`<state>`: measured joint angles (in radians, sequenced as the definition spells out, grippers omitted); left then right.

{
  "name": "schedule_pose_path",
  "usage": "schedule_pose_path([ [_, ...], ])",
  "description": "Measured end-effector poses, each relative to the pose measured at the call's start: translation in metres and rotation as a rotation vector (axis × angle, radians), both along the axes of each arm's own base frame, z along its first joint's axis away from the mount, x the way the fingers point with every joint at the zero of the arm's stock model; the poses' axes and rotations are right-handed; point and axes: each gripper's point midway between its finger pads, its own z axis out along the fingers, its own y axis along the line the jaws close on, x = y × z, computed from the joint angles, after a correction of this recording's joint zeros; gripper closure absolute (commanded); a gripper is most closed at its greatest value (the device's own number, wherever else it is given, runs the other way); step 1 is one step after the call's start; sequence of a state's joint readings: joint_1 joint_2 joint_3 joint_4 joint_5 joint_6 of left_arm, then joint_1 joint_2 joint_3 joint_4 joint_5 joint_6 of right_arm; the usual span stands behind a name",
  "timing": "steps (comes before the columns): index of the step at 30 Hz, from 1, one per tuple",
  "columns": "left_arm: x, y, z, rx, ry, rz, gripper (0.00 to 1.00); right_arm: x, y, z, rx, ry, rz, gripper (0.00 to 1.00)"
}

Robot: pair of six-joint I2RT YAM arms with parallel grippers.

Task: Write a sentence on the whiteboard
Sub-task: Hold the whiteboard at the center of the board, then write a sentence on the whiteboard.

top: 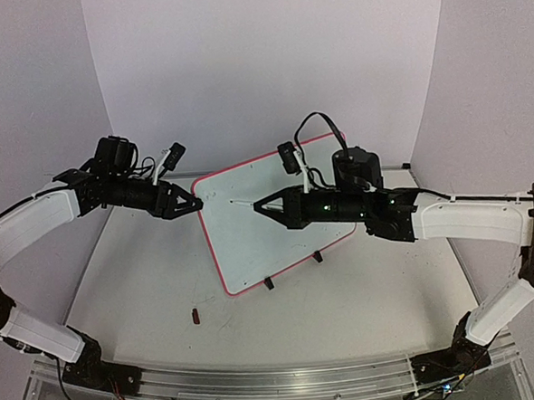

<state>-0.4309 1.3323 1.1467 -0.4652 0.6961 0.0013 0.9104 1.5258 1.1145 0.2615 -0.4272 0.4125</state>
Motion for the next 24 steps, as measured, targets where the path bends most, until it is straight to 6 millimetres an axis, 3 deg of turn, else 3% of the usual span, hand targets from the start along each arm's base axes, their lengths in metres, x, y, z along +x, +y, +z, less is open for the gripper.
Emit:
schedule_pose_path([
  [11, 0.008, -0.009, -0.009, -0.016, 0.014, -0.029, 0.99, 0.006, 0.0, 0.0, -0.01, -0.023, -0.026, 1.0],
  [17, 0.007, -0.008, -0.007, -0.014, -0.004, -0.036, 1.0, 0.008, -0.001, -0.001, -0.015, -0.029, -0.036, 1.0],
  [24, -0.008, 0.002, -0.003, 0.015, -0.034, -0.03, 1.0, 0.008, -0.001, -0.002, -0.025, -0.034, -0.035, 1.0],
])
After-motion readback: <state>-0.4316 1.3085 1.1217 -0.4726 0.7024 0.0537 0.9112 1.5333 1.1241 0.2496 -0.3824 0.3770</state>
